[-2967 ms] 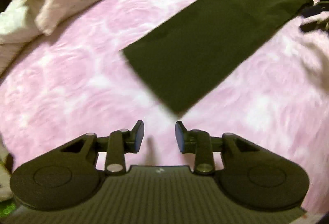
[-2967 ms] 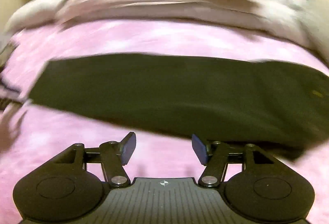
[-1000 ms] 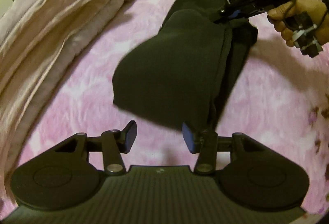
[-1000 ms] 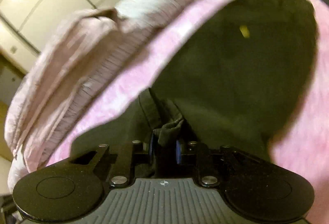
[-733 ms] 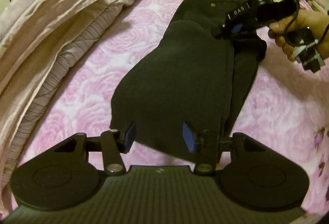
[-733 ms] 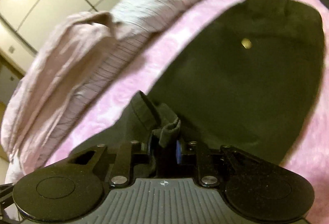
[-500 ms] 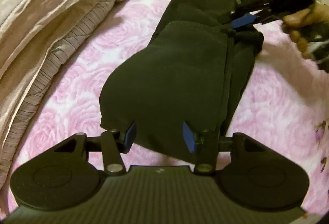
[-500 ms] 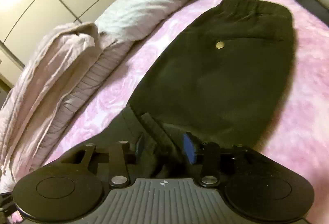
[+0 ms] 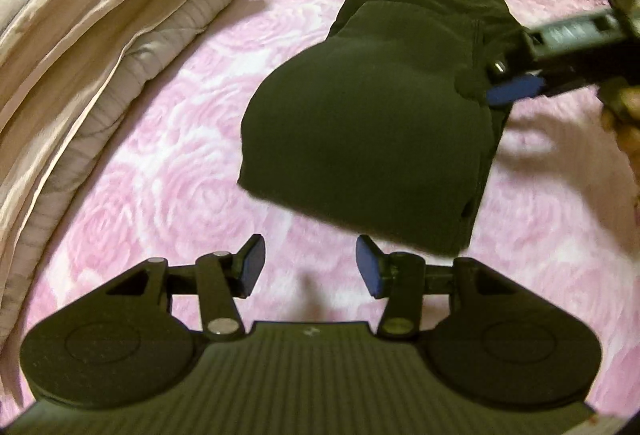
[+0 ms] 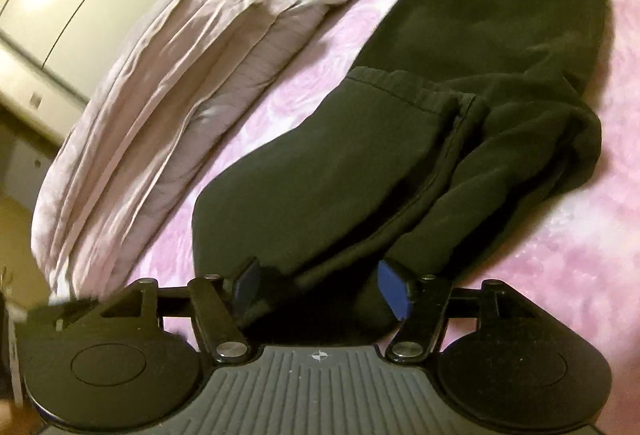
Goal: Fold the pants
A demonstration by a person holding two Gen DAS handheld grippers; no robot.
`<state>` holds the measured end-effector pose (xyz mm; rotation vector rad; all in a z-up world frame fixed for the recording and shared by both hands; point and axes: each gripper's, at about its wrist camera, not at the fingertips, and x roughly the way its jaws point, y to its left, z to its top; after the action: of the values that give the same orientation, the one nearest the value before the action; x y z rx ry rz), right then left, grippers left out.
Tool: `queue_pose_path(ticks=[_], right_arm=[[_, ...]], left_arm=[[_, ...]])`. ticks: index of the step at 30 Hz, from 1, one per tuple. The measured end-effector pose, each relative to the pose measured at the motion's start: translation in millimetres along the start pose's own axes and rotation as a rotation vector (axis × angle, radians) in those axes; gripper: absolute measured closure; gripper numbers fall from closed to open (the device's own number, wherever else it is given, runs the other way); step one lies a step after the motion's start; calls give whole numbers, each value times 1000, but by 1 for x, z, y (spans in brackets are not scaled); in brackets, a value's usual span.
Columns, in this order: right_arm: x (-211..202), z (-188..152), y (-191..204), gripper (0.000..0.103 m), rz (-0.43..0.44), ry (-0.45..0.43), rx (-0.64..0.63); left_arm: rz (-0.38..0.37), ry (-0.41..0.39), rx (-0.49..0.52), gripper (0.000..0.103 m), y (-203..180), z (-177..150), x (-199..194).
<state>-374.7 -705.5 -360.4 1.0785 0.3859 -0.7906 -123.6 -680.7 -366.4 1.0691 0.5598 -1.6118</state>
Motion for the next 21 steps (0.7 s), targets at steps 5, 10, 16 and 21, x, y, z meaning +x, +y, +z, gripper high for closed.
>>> queue_pose_path(ticks=[5,10,16,21], right_arm=[[7,19,-21,40,-5,-53,110],[2,44,-43,41,-21,-117,169],[-11,60,-42,94,-43,-138,190],[-42,62,35,98,-29,-188,-106]], left_arm=[[-8,-15,-16,58,-2,-8,-9],[-25,-35,40,58,-23,-8,-17],[-24,-30,0,58,-28,-14,-22],[68,-59,-78,58,-5,-35,-59]])
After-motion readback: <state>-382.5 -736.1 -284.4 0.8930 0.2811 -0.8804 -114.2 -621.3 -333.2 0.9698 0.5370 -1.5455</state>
